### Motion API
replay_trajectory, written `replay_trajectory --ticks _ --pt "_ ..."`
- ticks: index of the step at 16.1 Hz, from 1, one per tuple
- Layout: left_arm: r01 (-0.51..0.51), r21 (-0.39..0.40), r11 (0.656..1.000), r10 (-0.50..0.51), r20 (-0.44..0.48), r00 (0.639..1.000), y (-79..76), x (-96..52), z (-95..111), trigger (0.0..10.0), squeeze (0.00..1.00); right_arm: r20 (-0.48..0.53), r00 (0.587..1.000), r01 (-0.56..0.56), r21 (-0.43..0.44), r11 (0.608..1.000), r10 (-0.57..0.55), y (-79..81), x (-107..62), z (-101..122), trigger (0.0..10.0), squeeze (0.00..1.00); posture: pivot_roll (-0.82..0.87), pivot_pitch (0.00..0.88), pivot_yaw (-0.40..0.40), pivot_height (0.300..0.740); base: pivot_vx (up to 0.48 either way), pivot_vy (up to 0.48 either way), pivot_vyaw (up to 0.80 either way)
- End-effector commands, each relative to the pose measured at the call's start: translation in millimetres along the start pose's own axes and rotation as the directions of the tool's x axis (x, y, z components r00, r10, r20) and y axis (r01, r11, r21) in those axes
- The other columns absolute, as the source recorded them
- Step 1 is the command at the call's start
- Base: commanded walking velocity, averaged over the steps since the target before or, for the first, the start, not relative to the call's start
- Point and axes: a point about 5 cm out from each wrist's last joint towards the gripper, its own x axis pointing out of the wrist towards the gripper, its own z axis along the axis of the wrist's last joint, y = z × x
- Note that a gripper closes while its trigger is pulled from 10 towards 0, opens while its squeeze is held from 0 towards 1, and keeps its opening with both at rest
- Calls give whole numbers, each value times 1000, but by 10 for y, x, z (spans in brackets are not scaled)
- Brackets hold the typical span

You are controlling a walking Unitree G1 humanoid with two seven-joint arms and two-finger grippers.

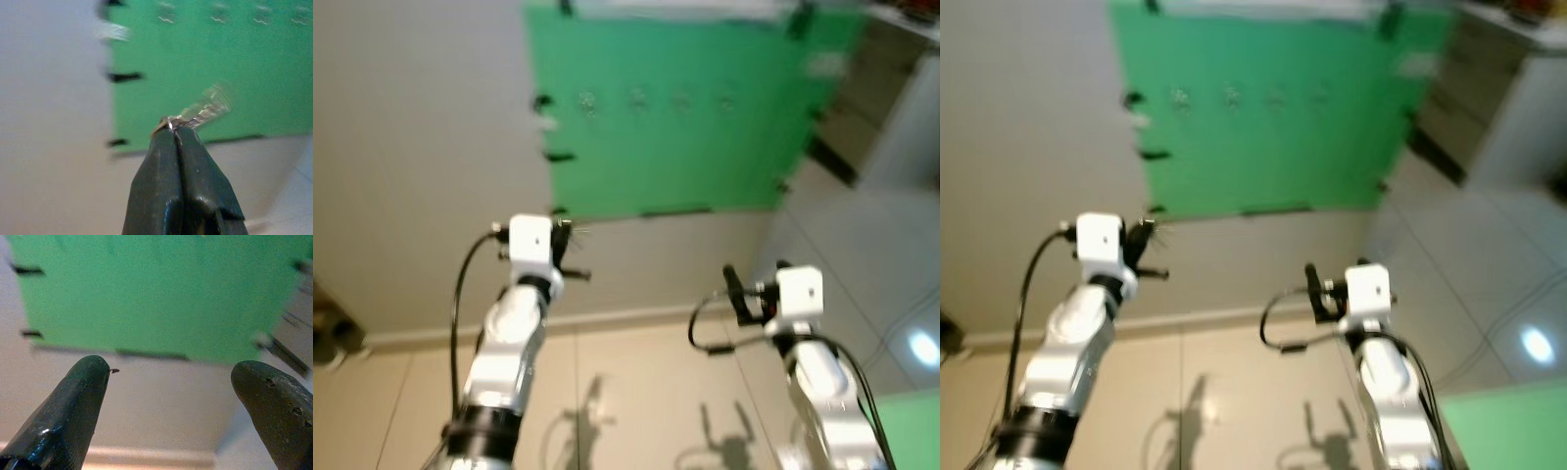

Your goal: Hang keys on a hook

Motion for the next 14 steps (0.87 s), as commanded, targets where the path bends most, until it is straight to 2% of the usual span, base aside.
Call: replay_trajectory --ticks 1,4,8,11,14 --pt "-24 9 1000 24 5 1000 86 -16 24 10000 0 22 1000 -8 9 1000 8 69 45 59 10000 1000 -1 0 -1 740 480 0 0" --pt "22 33 999 -22 4 1000 0 -12 23 10000 0 32 999 -19 -1 1000 19 90 59 86 10000 1000 -3 0 3 740 480 0 0" --pt "30 53 998 -31 10 999 34 31 36 10000 0 39 999 -17 -9 1000 17 98 66 104 10000 1000 -8 0 4 740 480 0 0" --pt "31 54 998 -31 3 1000 52 46 21 10000 0 35 999 -15 6 1000 15 113 39 87 10000 1000 -13 0 7 740 480 0 -733" --pt "143 35 989 -144 34 989 -146 38 93 10000 0 52 998 -18 -14 1000 19 110 26 125 10000 1000 -25 0 9 740 466 0 0"
